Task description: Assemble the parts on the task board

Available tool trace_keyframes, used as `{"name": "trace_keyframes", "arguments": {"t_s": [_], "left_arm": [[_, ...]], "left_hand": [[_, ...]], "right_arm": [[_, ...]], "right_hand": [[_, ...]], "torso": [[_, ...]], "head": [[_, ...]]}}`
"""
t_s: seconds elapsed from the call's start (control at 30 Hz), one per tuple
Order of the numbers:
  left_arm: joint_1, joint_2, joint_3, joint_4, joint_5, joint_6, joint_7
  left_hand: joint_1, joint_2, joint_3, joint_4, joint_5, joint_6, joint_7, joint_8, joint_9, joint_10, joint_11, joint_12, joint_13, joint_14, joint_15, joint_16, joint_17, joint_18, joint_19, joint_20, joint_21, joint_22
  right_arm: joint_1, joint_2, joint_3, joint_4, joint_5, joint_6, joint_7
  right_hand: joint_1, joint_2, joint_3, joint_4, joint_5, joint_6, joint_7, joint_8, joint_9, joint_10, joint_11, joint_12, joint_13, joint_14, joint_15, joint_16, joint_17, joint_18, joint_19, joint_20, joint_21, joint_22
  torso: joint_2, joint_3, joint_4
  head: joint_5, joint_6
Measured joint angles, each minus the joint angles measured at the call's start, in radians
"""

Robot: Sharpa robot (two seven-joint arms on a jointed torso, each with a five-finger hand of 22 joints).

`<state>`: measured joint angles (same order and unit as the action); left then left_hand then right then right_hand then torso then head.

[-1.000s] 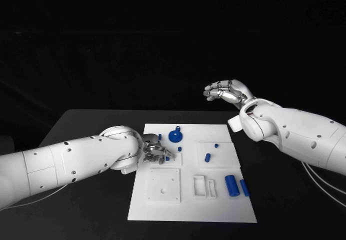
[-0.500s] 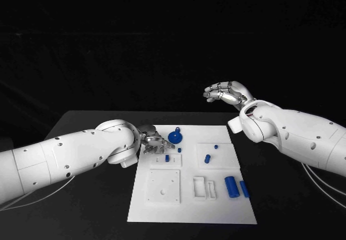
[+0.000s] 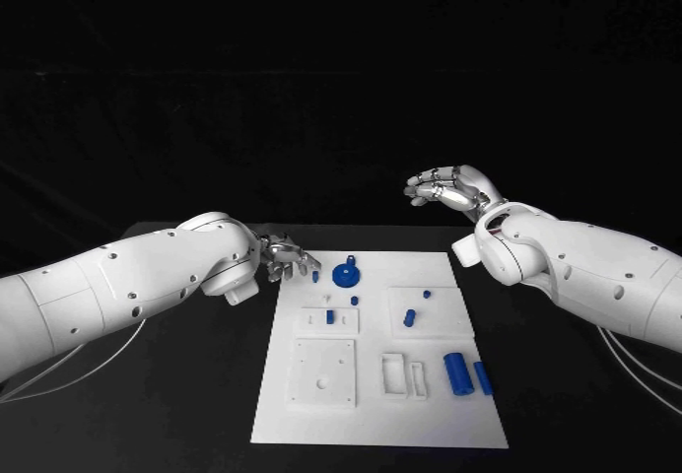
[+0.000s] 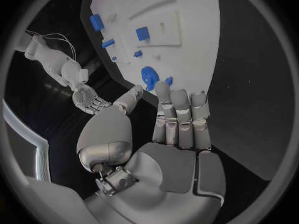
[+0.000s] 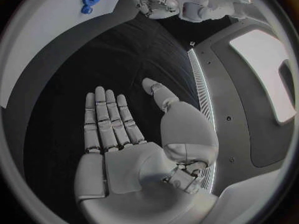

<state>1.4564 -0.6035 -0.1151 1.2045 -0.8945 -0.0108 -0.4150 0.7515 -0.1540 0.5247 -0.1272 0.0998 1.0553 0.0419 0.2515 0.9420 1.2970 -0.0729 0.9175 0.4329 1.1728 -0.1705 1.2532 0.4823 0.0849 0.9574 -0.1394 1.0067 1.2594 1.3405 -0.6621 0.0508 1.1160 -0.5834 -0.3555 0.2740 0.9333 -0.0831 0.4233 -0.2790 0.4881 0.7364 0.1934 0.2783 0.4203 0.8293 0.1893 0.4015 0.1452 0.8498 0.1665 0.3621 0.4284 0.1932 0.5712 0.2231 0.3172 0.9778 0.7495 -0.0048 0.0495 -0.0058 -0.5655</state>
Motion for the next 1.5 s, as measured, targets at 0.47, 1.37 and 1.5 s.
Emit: {"name": "trace_keyframes", "arguments": {"t_s": [0.47,1.37,1.5], "left_arm": [[0.004,0.108,0.0,-0.202,0.001,0.064,-0.002],[0.003,0.165,0.0,-0.294,-0.041,0.18,0.007],[0.003,0.168,0.0,-0.297,-0.043,0.193,0.01]], "left_hand": [[-0.018,-0.007,-0.011,0.042,-0.044,-0.032,0.007,-0.032,-0.042,0.0,0.01,0.0,0.0,0.001,0.006,0.0,0.0,0.0,0.0,0.0,-0.004,0.0],[-0.013,-0.016,-0.013,0.067,-0.045,-0.081,0.023,-0.051,-0.083,-0.002,0.023,0.004,0.004,-0.002,0.013,0.005,0.002,0.0,-0.003,0.004,-0.004,0.009],[-0.008,-0.01,-0.018,0.062,-0.045,-0.082,0.022,-0.051,-0.086,-0.002,0.023,0.008,0.005,-0.002,0.014,0.005,0.002,0.0,-0.007,0.0,-0.004,0.01]], "right_arm": [[0.0,-0.001,0.0,0.011,0.001,0.0,0.0],[0.0,-0.004,0.0,0.019,0.002,0.0,0.0],[0.0,-0.003,0.0,0.019,0.002,0.0,0.0]], "right_hand": [[0.0,0.0,0.0,0.0,0.0,0.0,0.0,0.0,0.0,0.0,0.0,0.0,-0.001,-0.002,0.002,0.0,-0.001,0.0,0.0,0.0,0.0,0.0],[0.0,0.0,0.0,0.0,0.0,0.0,0.0,0.0,0.0,0.0,0.0,0.0,-0.003,-0.002,0.002,0.0,-0.002,0.0,0.0,0.0,0.0,0.0],[0.0,0.0,0.0,0.0,0.0,0.0,0.0,0.0,-0.001,0.0,0.0,0.0,-0.004,-0.002,0.002,0.0,-0.002,0.0,0.0,0.0,0.0,0.0]], "torso": [[0.004,-0.0005,-0.0032],[0.017,-0.0047,-0.0106],[0.017,-0.0046,-0.0106]], "head": [[-0.002,0.002],[0.001,-0.001],[0.0,-0.003]]}}
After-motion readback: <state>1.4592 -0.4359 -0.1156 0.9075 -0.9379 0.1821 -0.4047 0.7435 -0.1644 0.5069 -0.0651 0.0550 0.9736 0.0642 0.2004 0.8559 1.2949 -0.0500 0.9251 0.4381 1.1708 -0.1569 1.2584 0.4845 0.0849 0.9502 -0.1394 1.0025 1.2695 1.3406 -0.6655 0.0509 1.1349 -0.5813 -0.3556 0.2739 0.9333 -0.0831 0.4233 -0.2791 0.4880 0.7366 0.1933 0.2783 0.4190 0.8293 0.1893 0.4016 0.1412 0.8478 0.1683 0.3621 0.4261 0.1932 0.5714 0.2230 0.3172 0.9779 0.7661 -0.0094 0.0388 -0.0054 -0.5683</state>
